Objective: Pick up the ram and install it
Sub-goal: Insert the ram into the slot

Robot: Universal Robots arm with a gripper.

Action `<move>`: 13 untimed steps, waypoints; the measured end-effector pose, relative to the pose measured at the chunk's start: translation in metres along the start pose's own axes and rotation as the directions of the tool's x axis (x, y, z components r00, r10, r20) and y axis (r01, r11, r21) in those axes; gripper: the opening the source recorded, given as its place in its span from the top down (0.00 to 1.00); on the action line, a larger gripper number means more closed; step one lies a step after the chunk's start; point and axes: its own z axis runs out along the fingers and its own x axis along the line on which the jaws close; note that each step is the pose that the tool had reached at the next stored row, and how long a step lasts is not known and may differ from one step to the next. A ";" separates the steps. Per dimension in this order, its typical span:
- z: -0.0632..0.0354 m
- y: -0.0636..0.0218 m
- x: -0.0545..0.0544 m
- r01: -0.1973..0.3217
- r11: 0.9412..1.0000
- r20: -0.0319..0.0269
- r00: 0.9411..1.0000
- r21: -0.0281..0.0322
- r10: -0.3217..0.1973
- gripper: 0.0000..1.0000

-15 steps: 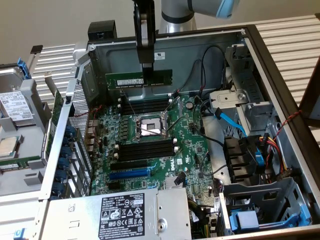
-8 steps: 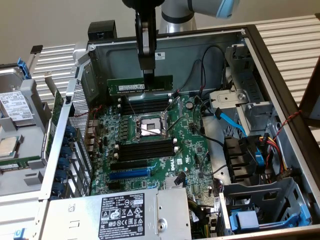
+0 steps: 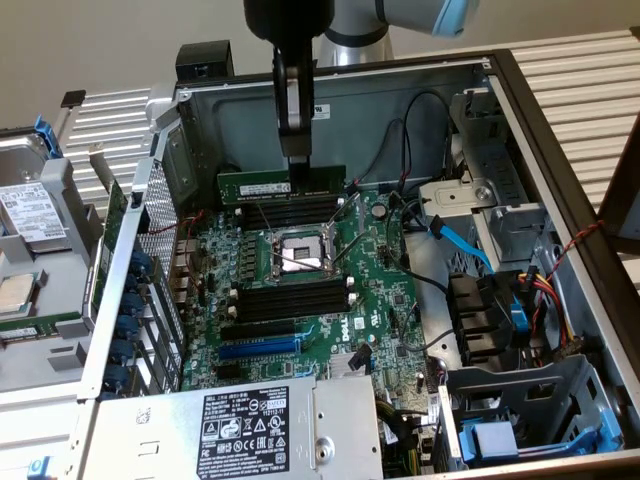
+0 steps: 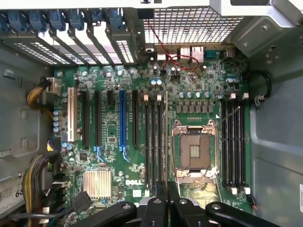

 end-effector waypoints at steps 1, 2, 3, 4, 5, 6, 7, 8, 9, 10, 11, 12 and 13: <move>0.0016 -0.0001 0.000 0.000 1.000 0.000 1.000 0.000 0.000 0.87; 0.0036 -0.0002 0.000 0.002 1.000 0.000 1.000 0.000 -0.002 0.87; 0.0054 -0.0003 0.000 0.004 1.000 0.000 1.000 0.000 -0.004 0.87; 0.0071 -0.0004 0.000 0.006 1.000 0.000 1.000 0.000 -0.006 0.87; 0.0089 -0.0006 0.000 0.008 1.000 0.000 1.000 0.000 -0.008 0.87; 0.0109 -0.0008 0.000 0.011 1.000 0.000 1.000 0.000 -0.011 0.87; 0.0124 -0.0008 0.000 0.014 1.000 0.000 1.000 0.000 -0.014 0.87; 0.0142 -0.0009 0.000 0.018 1.000 0.000 1.000 0.000 -0.018 0.87; 0.0157 -0.0010 0.000 0.021 1.000 0.000 1.000 0.000 -0.021 0.87; 0.0173 -0.0013 0.000 0.025 1.000 0.000 1.000 0.000 -0.025 0.87; 0.0190 -0.0016 0.000 0.029 1.000 0.001 1.000 0.000 -0.029 0.87; 0.0207 -0.0019 0.000 0.033 0.999 0.001 0.999 0.000 -0.033 0.87; 0.0224 -0.0022 0.000 0.037 0.999 0.001 0.999 0.000 -0.037 0.87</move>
